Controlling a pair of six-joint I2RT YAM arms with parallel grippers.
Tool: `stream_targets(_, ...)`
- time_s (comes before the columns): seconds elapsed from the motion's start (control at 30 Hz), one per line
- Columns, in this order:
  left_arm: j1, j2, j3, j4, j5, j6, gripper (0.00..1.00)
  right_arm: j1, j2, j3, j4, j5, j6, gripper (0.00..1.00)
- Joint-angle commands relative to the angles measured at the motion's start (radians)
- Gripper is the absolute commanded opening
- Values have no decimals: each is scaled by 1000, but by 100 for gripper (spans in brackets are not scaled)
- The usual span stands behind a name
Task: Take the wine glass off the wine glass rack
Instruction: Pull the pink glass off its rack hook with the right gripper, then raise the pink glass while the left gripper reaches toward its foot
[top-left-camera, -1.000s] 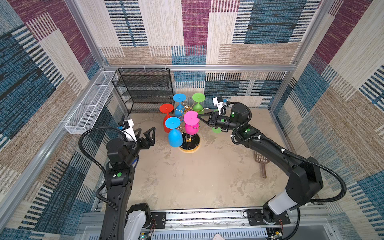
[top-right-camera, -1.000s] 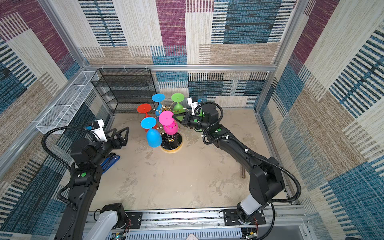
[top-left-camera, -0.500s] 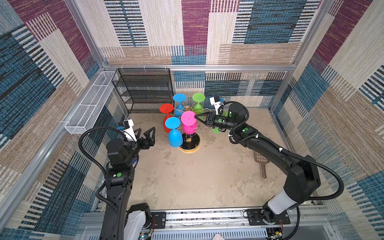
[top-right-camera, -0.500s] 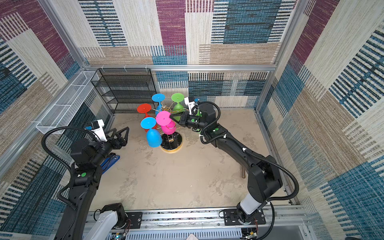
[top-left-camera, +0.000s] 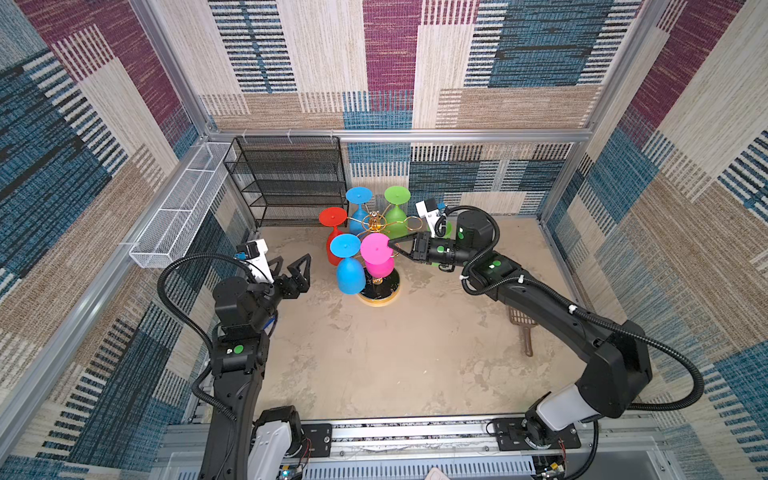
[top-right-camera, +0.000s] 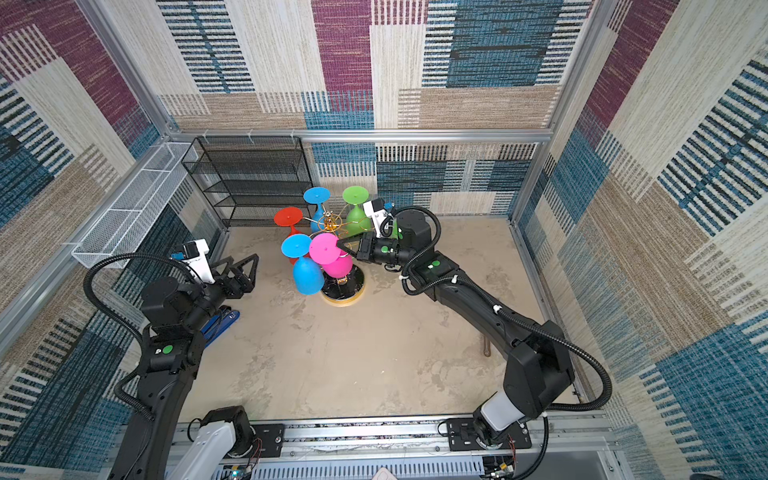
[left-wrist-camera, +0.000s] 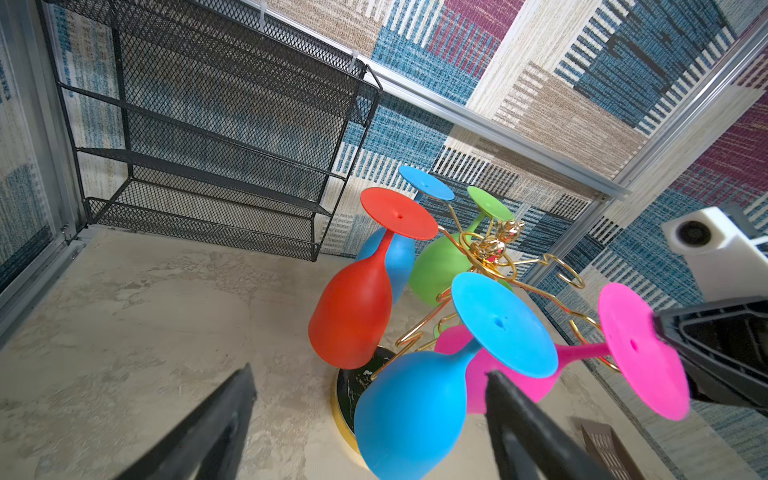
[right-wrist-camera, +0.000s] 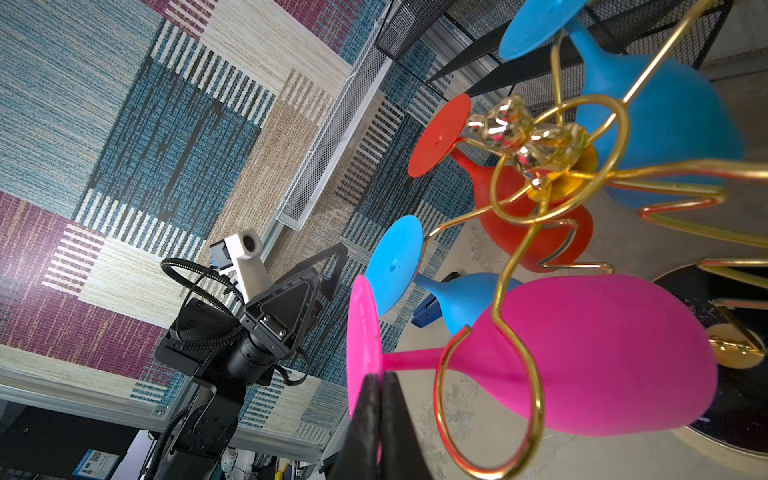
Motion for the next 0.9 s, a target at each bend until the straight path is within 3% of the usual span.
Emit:
stream_targets(0.0,1,-1,-2,33,4,-10,89,2,-37,-18,-19,13,-35,0)
stream_targets(0.4,2,5,6,28,4,-23,85,1,-262,-185,-114,133,-65,0)
stream_targets(0.53,1,9,42,-2,57,-32,81,-15,-338,-228,-141,184,-73,0)
stream_targets(0.73,1,12,145,13,283,-126,73,-40,-425,-210,-194,272,-122,0)
stream_targets(0.87,-4,62,239,80,458,-254,68,-44,-441,-161,-205,333,-186,0)
